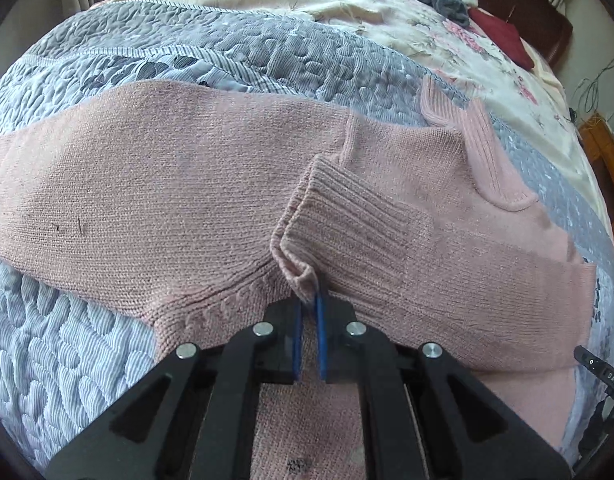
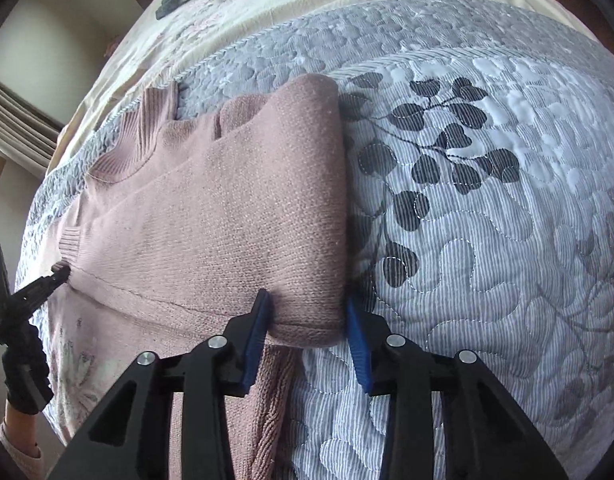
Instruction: Fold small clothes
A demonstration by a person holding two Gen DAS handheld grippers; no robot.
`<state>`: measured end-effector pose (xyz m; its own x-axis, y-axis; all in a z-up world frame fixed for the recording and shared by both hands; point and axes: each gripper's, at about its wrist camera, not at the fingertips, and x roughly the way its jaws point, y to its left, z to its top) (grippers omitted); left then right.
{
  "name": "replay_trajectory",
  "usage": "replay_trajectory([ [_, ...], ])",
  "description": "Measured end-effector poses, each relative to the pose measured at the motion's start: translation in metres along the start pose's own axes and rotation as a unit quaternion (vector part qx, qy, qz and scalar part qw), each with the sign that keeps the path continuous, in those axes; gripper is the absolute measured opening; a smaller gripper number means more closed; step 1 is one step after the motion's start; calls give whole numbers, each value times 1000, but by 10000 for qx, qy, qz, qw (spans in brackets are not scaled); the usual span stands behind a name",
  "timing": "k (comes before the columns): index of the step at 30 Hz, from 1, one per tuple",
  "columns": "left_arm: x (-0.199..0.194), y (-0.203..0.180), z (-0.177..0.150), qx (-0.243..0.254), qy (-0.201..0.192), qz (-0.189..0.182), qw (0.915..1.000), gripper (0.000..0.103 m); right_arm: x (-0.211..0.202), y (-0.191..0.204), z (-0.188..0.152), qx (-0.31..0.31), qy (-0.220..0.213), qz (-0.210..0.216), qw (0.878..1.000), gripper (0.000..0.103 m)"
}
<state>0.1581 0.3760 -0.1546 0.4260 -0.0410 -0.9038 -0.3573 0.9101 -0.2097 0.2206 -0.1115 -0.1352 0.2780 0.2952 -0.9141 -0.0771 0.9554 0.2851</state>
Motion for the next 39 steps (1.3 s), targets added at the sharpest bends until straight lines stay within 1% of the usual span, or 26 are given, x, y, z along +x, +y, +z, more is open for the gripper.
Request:
replay_trajectory([
  [2, -11, 5, 3, -78, -29, -6, 10000, 15, -8, 5, 1, -57, 34, -137, 9999, 38],
  [3, -20, 8, 5, -142, -112, -16, 9998, 16, -17, 9, 1, -81, -41, -147, 9999, 39],
  [5, -45, 10, 9, -165, -443, -60, 9989, 17, -40, 20, 3, -199, -342, 23, 9992, 41],
  [6, -56, 7, 11, -88, -600, -107, 9981, 18, -47, 27, 5, -252, -413, 108, 9988, 42],
  [8, -68, -7, 15, 126, -690, -238, 9973, 27, -51, 43, 9, -344, -434, 215, 9982, 46],
  [10, -67, -26, 18, 307, -602, -487, 9965, 28, -44, 59, 12, -442, -337, 305, 9980, 46],
  [11, -61, -36, 18, 376, -482, -597, 9963, 28, -39, 68, 14, -497, -305, 244, 9980, 46],
  [12, -54, -44, 17, 435, -383, -616, 9964, 28, -37, 75, 13, -538, -356, 53, 9979, 46],
  [15, -29, -60, 9, 671, -128, -518, 9963, 28, -51, 92, 5, -720, -868, -485, 9924, 46],
  [16, -21, -61, 6, 689, -42, -476, 9965, 28, -59, 93, 4, -717, -1039, -521, 9906, 46],
  [19, -2, -55, 1, 673, 143, -344, 9970, 28, -82, 87, 4, -620, -1354, -416, 9880, 46],
  [20, 3, -52, 0, 634, 187, -341, 9972, 28, -86, 86, 6, -643, -1355, -317, 9882, 49],
  [21, 5, -48, -1, 577, 190, -389, 9974, 28, -85, 87, 9, -690, -1263, -210, 9894, 51],
  [23, 4, -45, -2, 506, 141, -469, 9975, 28, -71, 88, 14, -709, -949, -8, 9930, 52],
  [24, 3, -45, -2, 490, 132, -477, 9976, 29, -63, 85, 15, -641, -816, -2, 9946, 52],
  [27, 2, -45, -2, 521, 158, -499, 9973, 32, -37, 65, 10, -306, -527, -168, 9980, 52],
  [30, 4, -45, -2, 639, 183, -458, 9967, 32, -15, 37, -1, -18, -321, -519, 9981, 52],
  [31, 6, -43, -3, 661, 195, -456, 9966, 32, -6, 30, -6, 11, -219, -489, 9986, 52],
  [33, 8, -44, -4, 722, 206, -433, 9962, 32, -1, 26, -12, -152, -327, -449, 9983, 52],
  [36, 11, -48, -7, 856, 167, -308, 9957, 32, 0, 33, -13, -317, -335, -571, 9973, 54],
  [39, 8, -49, -5, 859, 192, -276, 9957, 32, -10, 36, -8, -143, -301, -526, 9981, 55],
])
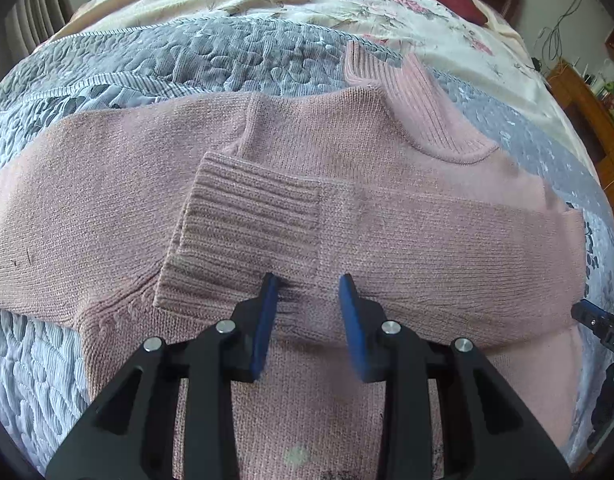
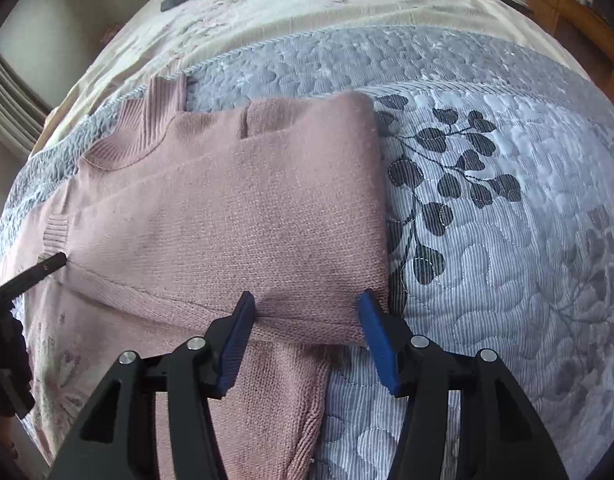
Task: Fold small clothes
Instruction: 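Grasp the cuff of the other sleeve with the left tool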
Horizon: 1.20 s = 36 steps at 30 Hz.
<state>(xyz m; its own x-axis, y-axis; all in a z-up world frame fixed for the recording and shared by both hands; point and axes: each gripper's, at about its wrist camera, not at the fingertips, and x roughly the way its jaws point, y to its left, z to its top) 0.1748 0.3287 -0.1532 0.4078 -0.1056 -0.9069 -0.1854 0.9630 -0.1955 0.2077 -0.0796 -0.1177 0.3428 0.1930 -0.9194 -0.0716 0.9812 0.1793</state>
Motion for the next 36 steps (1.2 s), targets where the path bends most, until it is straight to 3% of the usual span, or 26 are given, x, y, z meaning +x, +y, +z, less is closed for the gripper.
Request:
replay_trajectory([
  [4, -33, 14, -1, -154, -279, -228, 9992, 38, -34, 17, 9, 156, -206, 616, 9978, 55],
  [7, -59, 42, -6, -255, -518, -114, 9983, 43, -39, 49, 11, -112, -89, 902, 9958, 55],
  [11, -87, 109, -20, -802, -618, 103, 9948, 45, -27, 100, 9, -536, 104, 1054, 9929, 55],
  [15, -111, 189, -38, -1407, -690, 592, 9859, 48, -5, 149, 1, -1032, 266, 985, 9894, 56],
  [20, -131, 290, -59, -2400, -694, 882, 9643, 50, 24, 183, -8, -1263, 456, 919, 9867, 56],
  [25, -140, 369, -71, -3366, -970, 574, 9349, 50, 41, 188, -10, -1277, 524, 752, 9876, 56],
  [33, -139, 441, -61, -4216, -1541, 96, 8935, 49, 55, 187, -15, -1390, 548, 655, 9866, 58],
  [36, -136, 456, -52, -4321, -1639, 54, 8868, 49, 58, 189, -16, -1394, 508, 666, 9867, 62],
])
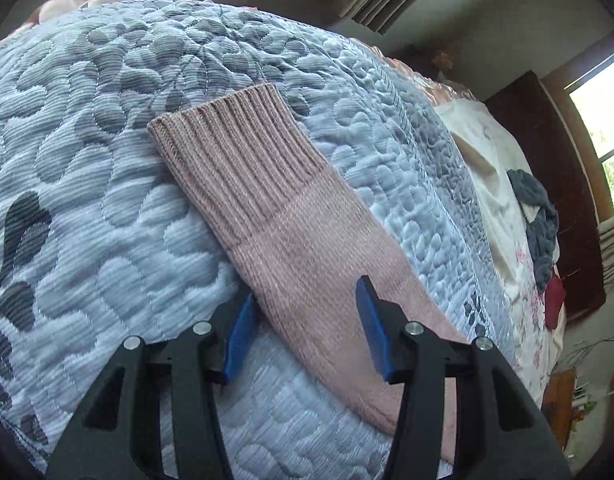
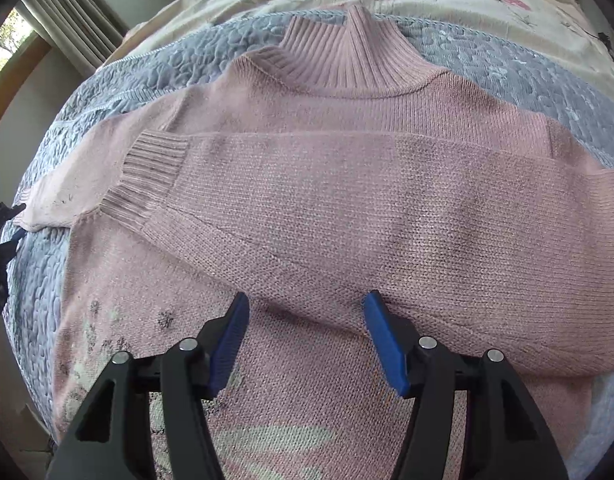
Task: Fold small clothes
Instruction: 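Grasp the cuff of the other sleeve with the left tool, then fold the gripped sleeve with the left tool across the sweater body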
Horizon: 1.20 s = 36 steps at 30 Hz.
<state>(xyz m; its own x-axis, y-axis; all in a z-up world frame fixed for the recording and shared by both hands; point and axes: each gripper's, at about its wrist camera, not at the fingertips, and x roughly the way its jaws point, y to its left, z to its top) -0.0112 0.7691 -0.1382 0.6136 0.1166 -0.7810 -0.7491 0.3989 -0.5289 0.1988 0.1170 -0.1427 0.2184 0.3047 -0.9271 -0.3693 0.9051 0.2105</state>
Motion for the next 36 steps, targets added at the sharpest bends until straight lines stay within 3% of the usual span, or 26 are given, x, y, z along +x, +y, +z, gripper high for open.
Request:
replay_trajectory([
  [3, 4, 2, 13, -37, -98, -11, 9999, 44, 2, 3, -1, -86, -34, -65, 9999, 64],
  [11, 7, 12, 24, -78, -190, 113, 9997, 12, 2, 1, -2, -61, -82, 16, 9999, 65],
  [20, -7, -1, 20, 274, -266, 171, 9991, 5, -4, 1, -4, -62, -103, 19, 9999, 63],
  [28, -39, -73, -12, 1081, -376, -494, 9922, 5, -45, -15, -10, 108, -490, 120, 9987, 62],
  [36, -53, -178, -90, 2001, -188, -1411, 9694, 5, -61, -38, -22, 213, -532, -42, 9983, 62],
])
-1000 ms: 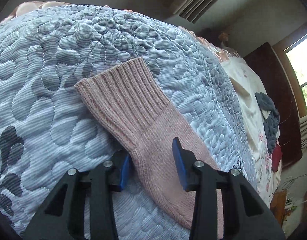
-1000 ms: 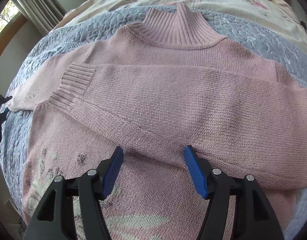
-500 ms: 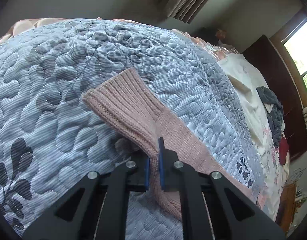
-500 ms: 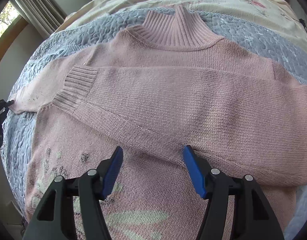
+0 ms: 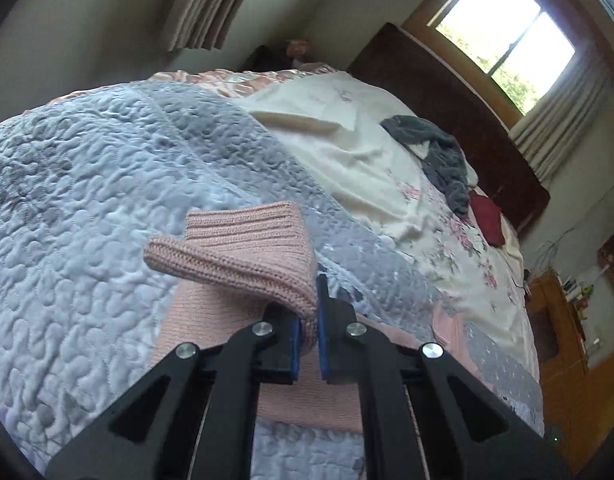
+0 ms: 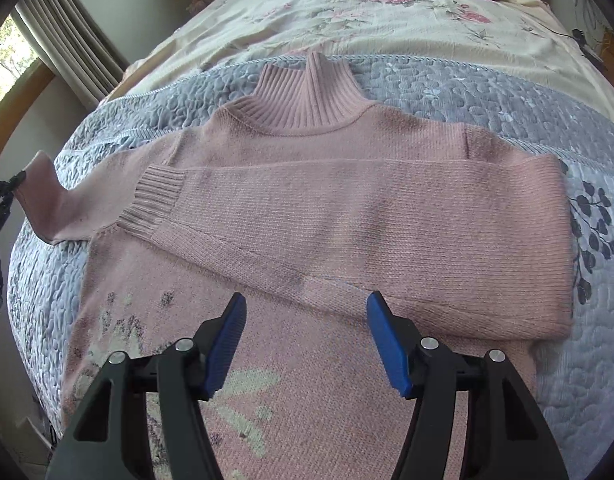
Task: Fold small clothes
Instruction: 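Fold the gripped sleeve with the left tool across the sweater body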
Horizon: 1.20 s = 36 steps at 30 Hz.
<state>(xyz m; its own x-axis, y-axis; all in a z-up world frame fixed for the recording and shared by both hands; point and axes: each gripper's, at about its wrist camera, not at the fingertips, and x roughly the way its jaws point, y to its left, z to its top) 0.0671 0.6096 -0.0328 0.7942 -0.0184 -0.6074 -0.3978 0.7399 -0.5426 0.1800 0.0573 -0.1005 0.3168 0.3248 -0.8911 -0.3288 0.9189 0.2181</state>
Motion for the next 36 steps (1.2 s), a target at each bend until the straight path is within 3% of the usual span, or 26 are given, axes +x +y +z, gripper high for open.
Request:
replay_trajectory([
  [8, 38, -119, -65, 779, 367, -796, 9931, 5, 1, -14, -9, 55, 12, -104, 9999, 62],
  [15, 78, -165, -112, 920, 813, -1111, 9862, 5, 8, -31, -14, 293, 58, -52, 9995, 62],
  [25, 135, -144, -165, 628, 1458, -757, 9844, 5, 16, -38, -20, 424, 128, 62, 9990, 62],
  [30, 148, -132, -185, 623, 2005, -754, 9748, 7, 21, -37, -19, 414, 203, 5, 9989, 63],
  [33, 134, -121, -187, 460, 2274, -948, 9681, 8, 21, -35, -16, 383, 290, -66, 9988, 64],
  [36, 89, -107, -173, 730, 1983, -1074, 9715, 11, 14, -28, -8, 390, 349, 23, 9986, 64],
])
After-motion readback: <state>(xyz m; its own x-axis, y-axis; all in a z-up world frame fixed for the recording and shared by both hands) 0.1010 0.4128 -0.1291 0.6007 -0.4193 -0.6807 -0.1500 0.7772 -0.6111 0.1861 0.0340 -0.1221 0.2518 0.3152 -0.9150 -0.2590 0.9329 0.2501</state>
